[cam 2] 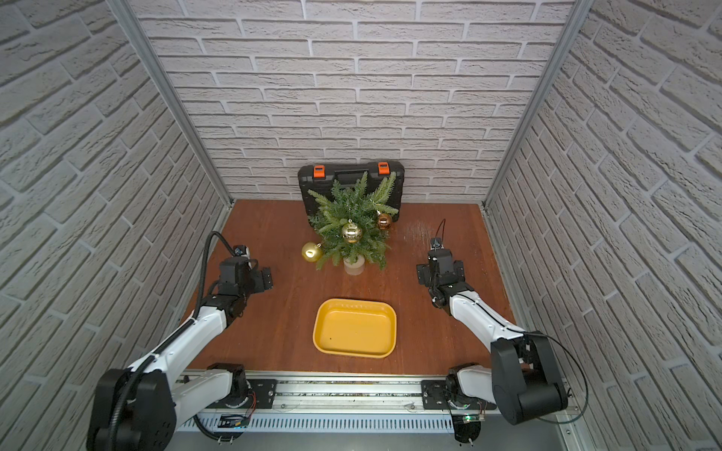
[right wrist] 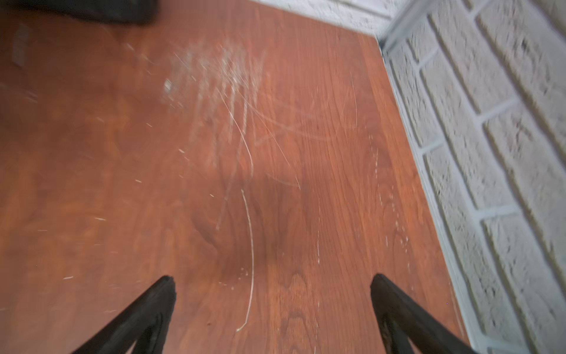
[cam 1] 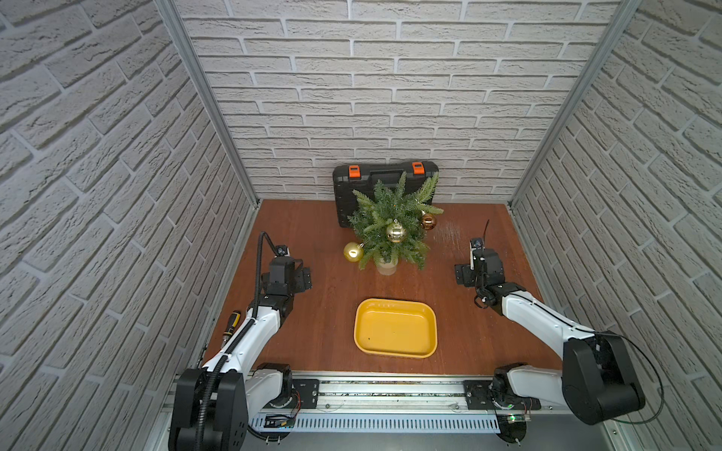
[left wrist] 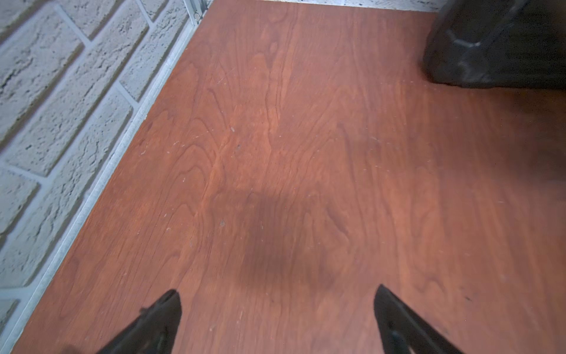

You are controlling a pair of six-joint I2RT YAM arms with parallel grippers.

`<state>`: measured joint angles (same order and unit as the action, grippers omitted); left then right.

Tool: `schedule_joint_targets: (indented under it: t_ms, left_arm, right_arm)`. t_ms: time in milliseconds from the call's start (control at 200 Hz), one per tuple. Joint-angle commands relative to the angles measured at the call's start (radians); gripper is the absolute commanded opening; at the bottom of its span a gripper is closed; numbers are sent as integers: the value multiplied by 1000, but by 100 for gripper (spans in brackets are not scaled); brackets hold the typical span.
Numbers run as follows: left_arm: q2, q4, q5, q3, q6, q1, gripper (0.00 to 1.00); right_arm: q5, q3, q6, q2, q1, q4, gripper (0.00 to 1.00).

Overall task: Decorate the small christmas tree with ornaments
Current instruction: Reset both arms

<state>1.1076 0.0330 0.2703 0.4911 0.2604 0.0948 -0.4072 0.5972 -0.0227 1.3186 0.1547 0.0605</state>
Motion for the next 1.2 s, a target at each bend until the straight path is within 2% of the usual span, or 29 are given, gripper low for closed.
schedule_joint_targets:
  t_ms: [0, 55, 90, 155, 225, 280, 360, 480, 535, 625, 765, 815, 890, 935, 1050, 1195]
  left_arm:
    - [73, 388, 7, -50, -68, -44, 98]
    - [118, 499, -63, -76, -63, -81, 98]
    - [147, 571, -116, -91, -52, -107, 98]
    - [184, 517, -204, -56, -16, -164, 97]
    - [230, 571, -291, -71, -11, -204, 95]
    - [264, 663, -320, -104, -19, -213, 95]
    - [256, 648, -368, -103, -46, -215, 95]
    - [261, 642, -386, -95, -53, -205, 95]
    - [262, 634, -358, -90, -92, -202, 94]
    - [280, 783, -297, -138, -117, -217, 98]
    - [374, 892, -331, -147, -131, -219, 98]
    - [418, 919, -320, -140, -145, -207, 98]
    - [473, 929, -324, -114, -138, -212, 98]
    - [456, 871, -318, -103, -143, -208, 98]
    - [466, 869, -255, -95, -161, -177, 98]
    - [466, 869, -256, -94, -160, -178, 98]
  right_arm:
    - [-47, -53, -4, 57, -6, 329, 100]
    - [-36, -77, 7, 94, -9, 428, 99]
    - [-30, -60, 4, 96, -9, 399, 100]
    - [1, -88, 17, 114, -14, 489, 99]
    - [42, -105, 18, 155, -29, 561, 100]
    - [56, -109, 9, 133, -35, 531, 100]
    - [98, -150, 15, 121, -43, 595, 100]
    - [142, -192, 19, 115, -56, 670, 100]
    - [160, -194, 10, 124, -67, 676, 99]
    - [176, -196, 4, 126, -78, 680, 99]
    - [205, -233, 9, 164, -87, 786, 99]
    - [206, -227, 5, 153, -89, 753, 99]
    - [209, -228, 6, 158, -90, 762, 99]
    - [209, -226, 6, 158, -90, 757, 99]
    - [209, -219, 5, 165, -89, 755, 99]
    - [210, -224, 5, 158, -90, 754, 99]
